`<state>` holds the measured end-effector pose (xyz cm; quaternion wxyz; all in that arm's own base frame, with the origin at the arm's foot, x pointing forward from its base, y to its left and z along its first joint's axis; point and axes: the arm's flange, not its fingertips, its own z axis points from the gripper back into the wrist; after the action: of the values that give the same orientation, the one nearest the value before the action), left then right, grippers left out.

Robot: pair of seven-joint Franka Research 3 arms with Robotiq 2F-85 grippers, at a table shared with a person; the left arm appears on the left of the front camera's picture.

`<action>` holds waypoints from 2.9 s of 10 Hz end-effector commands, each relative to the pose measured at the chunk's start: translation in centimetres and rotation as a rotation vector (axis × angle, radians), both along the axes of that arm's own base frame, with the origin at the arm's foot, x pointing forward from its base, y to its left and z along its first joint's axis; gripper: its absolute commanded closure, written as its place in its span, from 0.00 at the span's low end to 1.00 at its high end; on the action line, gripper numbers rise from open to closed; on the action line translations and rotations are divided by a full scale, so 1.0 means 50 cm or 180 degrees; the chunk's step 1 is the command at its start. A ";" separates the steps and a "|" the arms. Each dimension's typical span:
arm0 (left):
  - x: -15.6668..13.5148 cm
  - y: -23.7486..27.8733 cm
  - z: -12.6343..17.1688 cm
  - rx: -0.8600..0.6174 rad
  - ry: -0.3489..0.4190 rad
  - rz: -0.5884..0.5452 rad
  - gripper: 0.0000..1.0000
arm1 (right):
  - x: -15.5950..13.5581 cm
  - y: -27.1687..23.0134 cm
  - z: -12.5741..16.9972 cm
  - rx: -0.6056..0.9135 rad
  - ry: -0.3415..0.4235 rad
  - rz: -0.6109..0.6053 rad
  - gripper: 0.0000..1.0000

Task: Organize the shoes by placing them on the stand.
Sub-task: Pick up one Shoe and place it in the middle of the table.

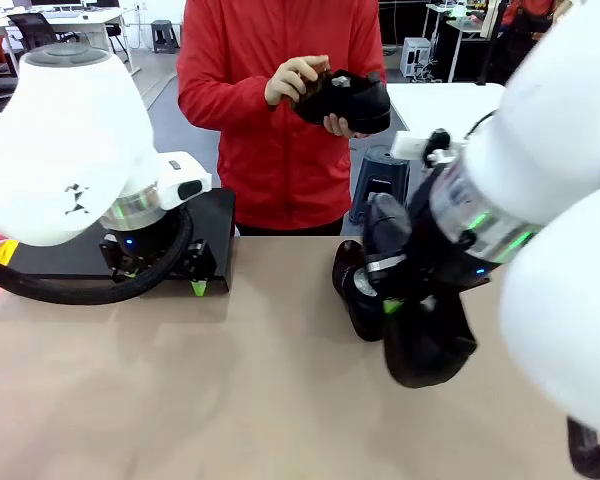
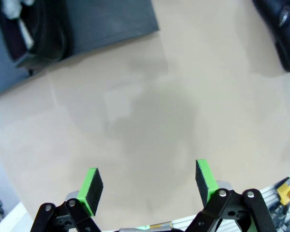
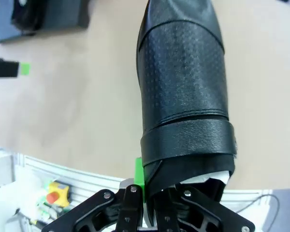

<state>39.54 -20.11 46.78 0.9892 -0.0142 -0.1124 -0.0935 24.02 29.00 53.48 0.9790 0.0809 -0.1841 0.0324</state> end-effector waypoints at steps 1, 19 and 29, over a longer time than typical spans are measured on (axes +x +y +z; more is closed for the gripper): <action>-0.022 0.075 0.021 -0.0192 0.0001 0.0158 0.01 | 0.020 0.061 -0.015 0.0175 0.0083 -0.0012 1.00; -0.025 0.133 0.051 -0.0275 -0.0120 0.0435 0.01 | 0.107 0.285 -0.339 -0.0154 0.0721 0.0004 0.83; -0.025 0.133 0.051 -0.0275 -0.0120 0.0435 0.01 | 0.081 0.276 -0.288 0.0148 0.0898 -0.0051 0.00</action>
<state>38.16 -13.72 49.28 0.9893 -0.0504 -0.1356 -0.0169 27.58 42.27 40.52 0.9933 0.1097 -0.0357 0.0012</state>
